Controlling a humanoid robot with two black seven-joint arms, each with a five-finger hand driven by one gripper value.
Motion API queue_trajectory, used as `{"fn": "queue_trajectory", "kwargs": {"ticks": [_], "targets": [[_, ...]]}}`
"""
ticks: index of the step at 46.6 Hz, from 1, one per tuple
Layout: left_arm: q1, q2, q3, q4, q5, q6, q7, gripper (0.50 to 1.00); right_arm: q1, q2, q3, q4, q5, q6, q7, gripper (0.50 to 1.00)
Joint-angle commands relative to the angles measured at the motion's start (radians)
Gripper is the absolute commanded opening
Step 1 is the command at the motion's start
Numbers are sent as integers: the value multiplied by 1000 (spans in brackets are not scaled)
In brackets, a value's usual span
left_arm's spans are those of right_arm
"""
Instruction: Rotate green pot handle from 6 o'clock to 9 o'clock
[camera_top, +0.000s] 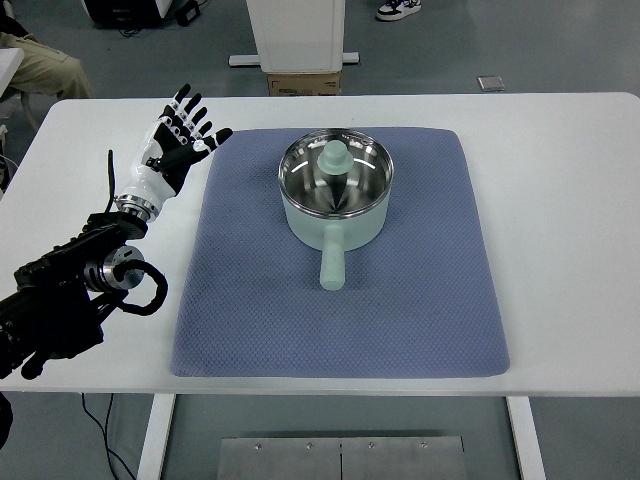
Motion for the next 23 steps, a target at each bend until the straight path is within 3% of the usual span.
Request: {"fn": "queue_trajectory", "kwargs": {"ticks": [1, 23], "targets": [[1, 0, 0, 0, 1, 1, 0, 1000, 0, 0, -1, 0, 0, 0, 0, 1000], [-1, 0, 0, -1, -1, -2, 0, 1000, 0, 0, 0, 0, 0, 0, 0, 1000]]}}
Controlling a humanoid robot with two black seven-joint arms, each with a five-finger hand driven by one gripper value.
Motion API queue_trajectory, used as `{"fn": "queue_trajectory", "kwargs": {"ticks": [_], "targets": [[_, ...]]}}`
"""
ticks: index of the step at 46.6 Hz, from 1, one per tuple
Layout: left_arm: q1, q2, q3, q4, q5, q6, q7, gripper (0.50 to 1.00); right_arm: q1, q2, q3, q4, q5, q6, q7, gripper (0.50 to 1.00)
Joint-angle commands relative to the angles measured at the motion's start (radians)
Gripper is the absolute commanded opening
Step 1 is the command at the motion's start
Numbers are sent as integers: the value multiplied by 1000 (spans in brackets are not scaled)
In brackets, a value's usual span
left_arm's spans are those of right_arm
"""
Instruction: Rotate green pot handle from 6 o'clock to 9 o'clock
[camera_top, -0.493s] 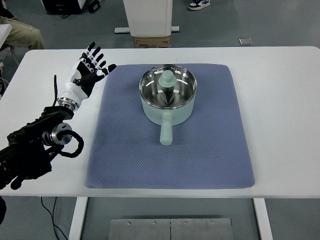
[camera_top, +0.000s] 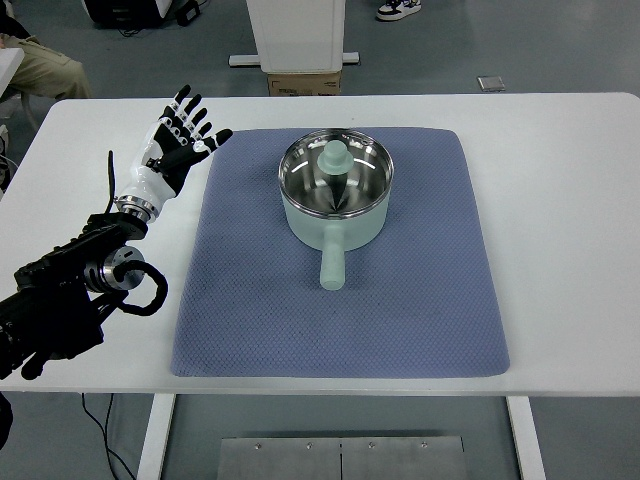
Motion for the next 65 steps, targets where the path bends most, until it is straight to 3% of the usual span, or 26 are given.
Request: {"fn": "queue_trajectory", "kwargs": {"ticks": [1, 65], "targets": [[-2, 3, 0, 0, 0, -4, 0, 1000, 0, 0, 1, 0, 0, 0, 0, 1000], [-11, 20, -9, -2, 1, -21, 0, 1000, 0, 0, 1, 0, 0, 0, 0, 1000]]}}
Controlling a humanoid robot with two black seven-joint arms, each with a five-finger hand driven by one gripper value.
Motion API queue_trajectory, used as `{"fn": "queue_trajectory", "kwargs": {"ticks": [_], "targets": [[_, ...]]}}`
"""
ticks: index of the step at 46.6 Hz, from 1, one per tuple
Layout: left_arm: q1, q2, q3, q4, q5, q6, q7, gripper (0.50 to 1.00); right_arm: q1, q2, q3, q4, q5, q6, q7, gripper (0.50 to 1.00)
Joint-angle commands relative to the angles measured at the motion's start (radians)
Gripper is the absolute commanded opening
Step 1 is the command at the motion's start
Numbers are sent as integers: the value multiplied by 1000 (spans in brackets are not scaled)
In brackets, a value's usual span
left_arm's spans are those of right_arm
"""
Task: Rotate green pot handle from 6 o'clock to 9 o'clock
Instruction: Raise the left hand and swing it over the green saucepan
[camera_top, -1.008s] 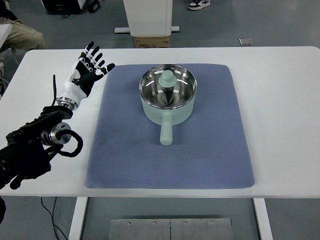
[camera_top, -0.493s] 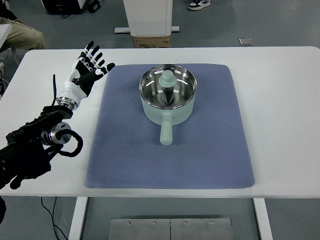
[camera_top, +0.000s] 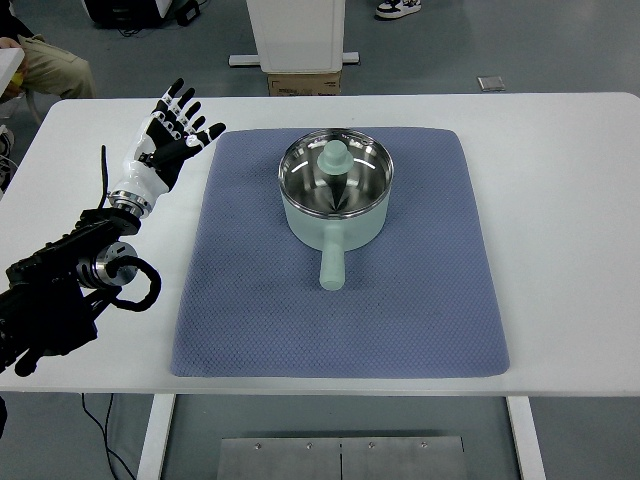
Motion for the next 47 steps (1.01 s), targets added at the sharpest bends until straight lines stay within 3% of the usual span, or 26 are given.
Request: {"fn": "queue_trajectory", "kwargs": {"ticks": [1, 17, 37, 47], "targets": [[-3, 0, 0, -2, 0, -4, 0, 1000, 0, 0, -1, 0, 0, 0, 0, 1000], [-12, 34, 0, -15, 3, -47, 0, 1000, 0, 0, 0, 0, 0, 0, 0, 1000], [-50, 120, -12, -187, 86, -43, 0, 1000, 0, 0, 0, 0, 0, 0, 0, 1000], [-67, 120, -74, -207, 213, -45, 0, 1000, 0, 0, -1, 0, 0, 0, 0, 1000]]}}
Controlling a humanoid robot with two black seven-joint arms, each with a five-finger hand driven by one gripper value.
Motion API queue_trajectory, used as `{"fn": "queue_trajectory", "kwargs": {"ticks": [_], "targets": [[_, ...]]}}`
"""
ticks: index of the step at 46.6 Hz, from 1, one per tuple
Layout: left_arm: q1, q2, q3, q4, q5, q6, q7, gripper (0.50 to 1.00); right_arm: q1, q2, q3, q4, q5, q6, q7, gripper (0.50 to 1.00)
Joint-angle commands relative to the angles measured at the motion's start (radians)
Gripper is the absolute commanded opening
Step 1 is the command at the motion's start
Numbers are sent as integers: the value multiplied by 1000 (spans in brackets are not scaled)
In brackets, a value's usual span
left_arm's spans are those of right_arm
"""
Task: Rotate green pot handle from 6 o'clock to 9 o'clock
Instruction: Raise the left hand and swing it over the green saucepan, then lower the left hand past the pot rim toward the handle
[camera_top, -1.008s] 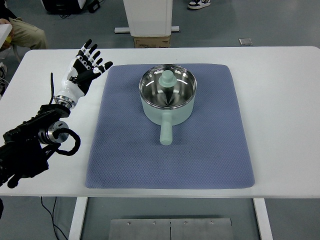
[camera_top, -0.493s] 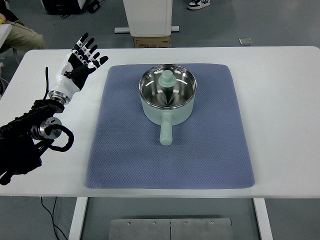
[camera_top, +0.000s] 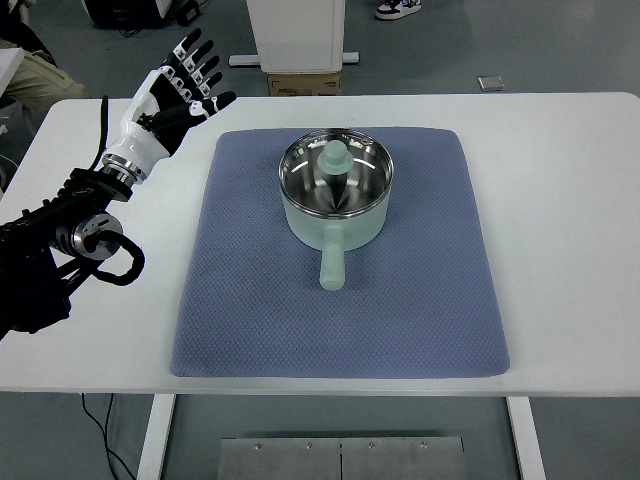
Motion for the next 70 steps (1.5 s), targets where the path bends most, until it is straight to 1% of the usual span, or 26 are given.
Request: {"fn": "queue_trajectory", "kwargs": {"ticks": [1, 18, 45, 53, 64, 70], "targets": [[-11, -1, -26, -1, 51, -1, 0, 1000, 0, 0, -1, 0, 0, 0, 0, 1000], [-34, 2, -53, -88, 165, -1, 0, 1000, 0, 0, 1, 0, 0, 0, 0, 1000], [-58, 71, -58, -324, 359, 1, 0, 1000, 0, 0, -1, 0, 0, 0, 0, 1000], [-85, 75, -55, -369, 426, -2, 0, 1000, 0, 0, 1, 0, 0, 0, 0, 1000], [-127, 80, -46, -426, 456, -53, 0, 1000, 0, 0, 1, 0, 0, 0, 0, 1000], [-137, 83, -40, -438, 522, -77, 0, 1000, 0, 0, 1, 0, 0, 0, 0, 1000]]}}
